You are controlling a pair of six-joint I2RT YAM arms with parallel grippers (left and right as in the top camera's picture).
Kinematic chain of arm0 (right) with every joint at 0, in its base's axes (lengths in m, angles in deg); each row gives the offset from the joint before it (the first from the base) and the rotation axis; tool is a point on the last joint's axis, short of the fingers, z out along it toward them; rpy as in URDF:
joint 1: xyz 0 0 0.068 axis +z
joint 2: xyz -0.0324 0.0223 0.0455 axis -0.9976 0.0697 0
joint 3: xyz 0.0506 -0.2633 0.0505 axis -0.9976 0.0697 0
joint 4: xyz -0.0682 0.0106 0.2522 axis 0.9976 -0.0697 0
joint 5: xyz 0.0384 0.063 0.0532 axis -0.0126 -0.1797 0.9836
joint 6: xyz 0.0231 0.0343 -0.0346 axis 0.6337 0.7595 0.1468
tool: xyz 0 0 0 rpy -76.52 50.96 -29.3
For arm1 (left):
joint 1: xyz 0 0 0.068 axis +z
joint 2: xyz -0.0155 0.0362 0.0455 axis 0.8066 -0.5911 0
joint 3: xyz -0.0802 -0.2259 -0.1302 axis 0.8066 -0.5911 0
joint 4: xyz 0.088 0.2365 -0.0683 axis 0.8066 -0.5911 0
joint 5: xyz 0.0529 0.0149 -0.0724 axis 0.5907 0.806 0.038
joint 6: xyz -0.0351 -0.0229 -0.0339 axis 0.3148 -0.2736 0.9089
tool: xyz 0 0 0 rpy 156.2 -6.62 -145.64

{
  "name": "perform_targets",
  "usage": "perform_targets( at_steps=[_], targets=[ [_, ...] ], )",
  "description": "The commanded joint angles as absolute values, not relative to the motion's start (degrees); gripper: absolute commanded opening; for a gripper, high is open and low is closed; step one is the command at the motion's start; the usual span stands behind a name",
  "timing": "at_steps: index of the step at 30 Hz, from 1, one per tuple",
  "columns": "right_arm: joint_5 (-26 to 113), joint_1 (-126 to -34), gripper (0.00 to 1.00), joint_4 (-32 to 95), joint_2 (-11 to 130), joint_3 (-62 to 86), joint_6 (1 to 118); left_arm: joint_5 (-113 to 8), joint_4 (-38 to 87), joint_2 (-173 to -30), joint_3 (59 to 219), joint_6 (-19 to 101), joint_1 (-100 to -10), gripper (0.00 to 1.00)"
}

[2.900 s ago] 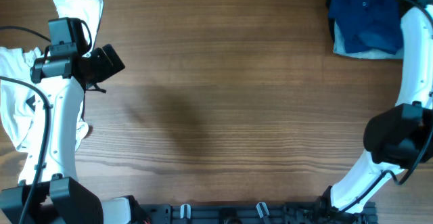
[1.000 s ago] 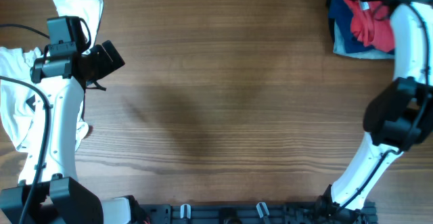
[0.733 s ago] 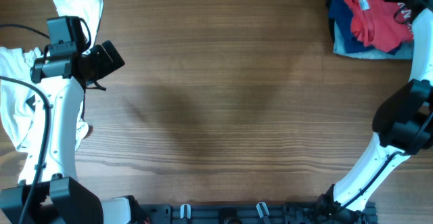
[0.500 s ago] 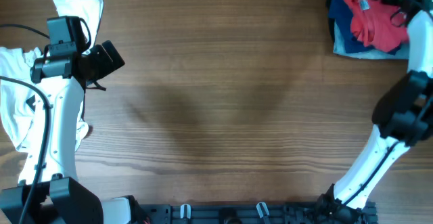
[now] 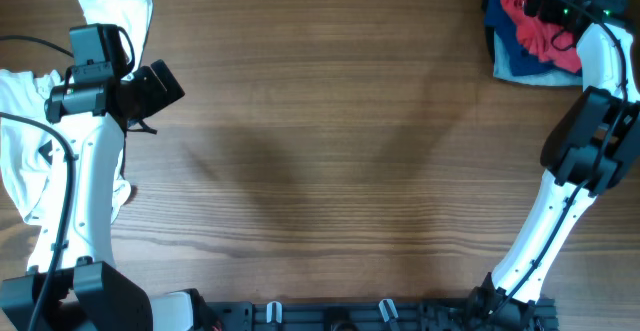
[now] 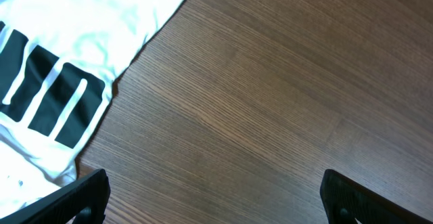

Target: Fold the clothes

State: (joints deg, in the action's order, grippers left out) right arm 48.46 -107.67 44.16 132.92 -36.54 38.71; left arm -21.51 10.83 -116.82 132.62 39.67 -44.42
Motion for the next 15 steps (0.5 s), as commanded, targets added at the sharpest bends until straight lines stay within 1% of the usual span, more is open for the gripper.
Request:
perform_targets(
  at_steps=[1,9,13,15],
  targets=[
    [49.64,-105.88,1.0,41.95,133.42,-33.22,39.8,-22.19,10.99,-116.73,132.11,39.78,-44.23,1.0],
    [48.78,-105.81,1.0,40.22,113.55,-33.22,39.87,-22.19,10.99,-116.73,132.11,39.78,-44.23,1.0],
    [49.2,-105.16,1.0,34.8,103.43,-33.22,40.28,-22.19,10.99,-116.73,132.11,39.78,-44.23,1.0],
    [50.84,-104.74,1.0,32.33,99.12,-33.22,42.55,-22.19,10.99,-116.73,132.11,39.78,-44.23,1.0]
  ],
)
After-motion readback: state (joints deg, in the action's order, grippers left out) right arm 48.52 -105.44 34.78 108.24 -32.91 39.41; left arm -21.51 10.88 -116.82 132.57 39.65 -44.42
